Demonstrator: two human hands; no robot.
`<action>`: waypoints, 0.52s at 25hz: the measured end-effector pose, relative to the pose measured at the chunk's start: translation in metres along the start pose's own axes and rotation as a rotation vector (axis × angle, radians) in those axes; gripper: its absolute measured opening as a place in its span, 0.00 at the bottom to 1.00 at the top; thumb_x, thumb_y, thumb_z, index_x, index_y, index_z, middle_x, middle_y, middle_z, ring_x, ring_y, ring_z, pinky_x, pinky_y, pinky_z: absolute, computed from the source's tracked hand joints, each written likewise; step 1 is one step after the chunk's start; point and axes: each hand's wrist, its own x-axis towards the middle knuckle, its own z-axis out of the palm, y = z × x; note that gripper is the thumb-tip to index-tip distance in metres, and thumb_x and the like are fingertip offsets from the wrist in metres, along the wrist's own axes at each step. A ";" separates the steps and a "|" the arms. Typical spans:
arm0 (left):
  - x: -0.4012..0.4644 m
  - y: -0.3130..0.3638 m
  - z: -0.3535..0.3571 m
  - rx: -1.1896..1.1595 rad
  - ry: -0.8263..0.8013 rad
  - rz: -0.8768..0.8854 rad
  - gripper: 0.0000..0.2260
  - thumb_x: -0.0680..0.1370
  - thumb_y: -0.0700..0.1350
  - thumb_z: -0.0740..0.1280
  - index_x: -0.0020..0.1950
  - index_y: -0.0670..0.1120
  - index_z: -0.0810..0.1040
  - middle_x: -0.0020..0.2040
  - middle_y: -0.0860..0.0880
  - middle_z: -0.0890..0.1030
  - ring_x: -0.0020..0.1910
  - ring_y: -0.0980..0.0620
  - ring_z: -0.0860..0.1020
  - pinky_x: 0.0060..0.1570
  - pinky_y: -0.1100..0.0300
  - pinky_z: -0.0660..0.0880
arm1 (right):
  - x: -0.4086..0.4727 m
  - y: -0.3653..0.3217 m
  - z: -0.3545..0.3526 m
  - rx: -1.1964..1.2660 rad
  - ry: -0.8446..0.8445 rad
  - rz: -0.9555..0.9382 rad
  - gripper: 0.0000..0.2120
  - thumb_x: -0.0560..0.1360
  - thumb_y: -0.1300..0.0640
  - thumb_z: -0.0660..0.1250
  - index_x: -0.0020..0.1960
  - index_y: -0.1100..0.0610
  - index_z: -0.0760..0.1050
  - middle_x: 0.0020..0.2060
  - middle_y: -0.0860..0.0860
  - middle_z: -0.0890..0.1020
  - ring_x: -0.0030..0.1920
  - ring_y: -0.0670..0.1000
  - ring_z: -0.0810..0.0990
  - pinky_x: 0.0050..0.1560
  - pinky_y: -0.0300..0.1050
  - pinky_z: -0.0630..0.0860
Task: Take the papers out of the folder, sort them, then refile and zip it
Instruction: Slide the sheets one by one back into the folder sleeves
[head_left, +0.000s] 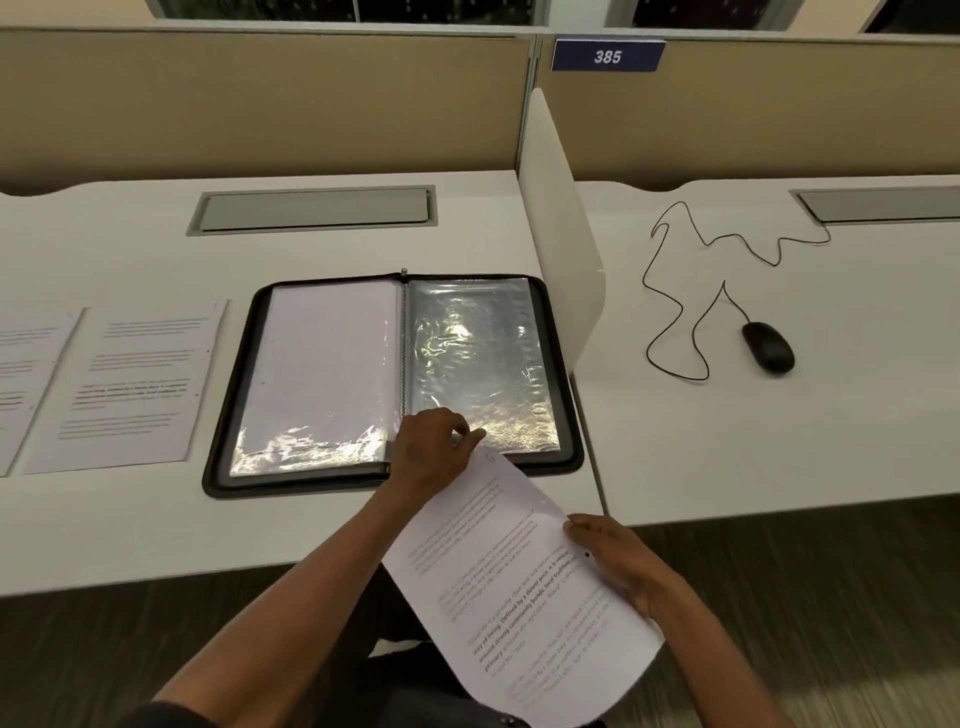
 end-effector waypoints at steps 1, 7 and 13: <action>0.000 0.000 0.000 0.009 0.015 -0.003 0.15 0.76 0.60 0.69 0.39 0.50 0.85 0.36 0.54 0.82 0.37 0.55 0.79 0.41 0.58 0.72 | 0.000 0.000 0.001 0.002 0.013 0.000 0.15 0.84 0.54 0.60 0.59 0.62 0.80 0.48 0.56 0.87 0.50 0.56 0.86 0.51 0.48 0.80; -0.004 0.002 0.009 0.136 0.047 0.074 0.16 0.77 0.59 0.68 0.39 0.49 0.84 0.39 0.53 0.83 0.37 0.53 0.79 0.45 0.53 0.75 | -0.003 -0.002 0.003 0.001 0.065 -0.003 0.16 0.85 0.50 0.58 0.52 0.57 0.81 0.40 0.50 0.87 0.39 0.47 0.86 0.34 0.34 0.76; -0.018 -0.009 0.025 0.138 0.084 0.150 0.12 0.78 0.55 0.65 0.48 0.48 0.83 0.47 0.53 0.83 0.43 0.51 0.79 0.49 0.53 0.72 | 0.000 -0.004 -0.001 -0.026 0.137 -0.025 0.18 0.85 0.48 0.58 0.54 0.59 0.81 0.44 0.55 0.87 0.46 0.57 0.87 0.56 0.56 0.81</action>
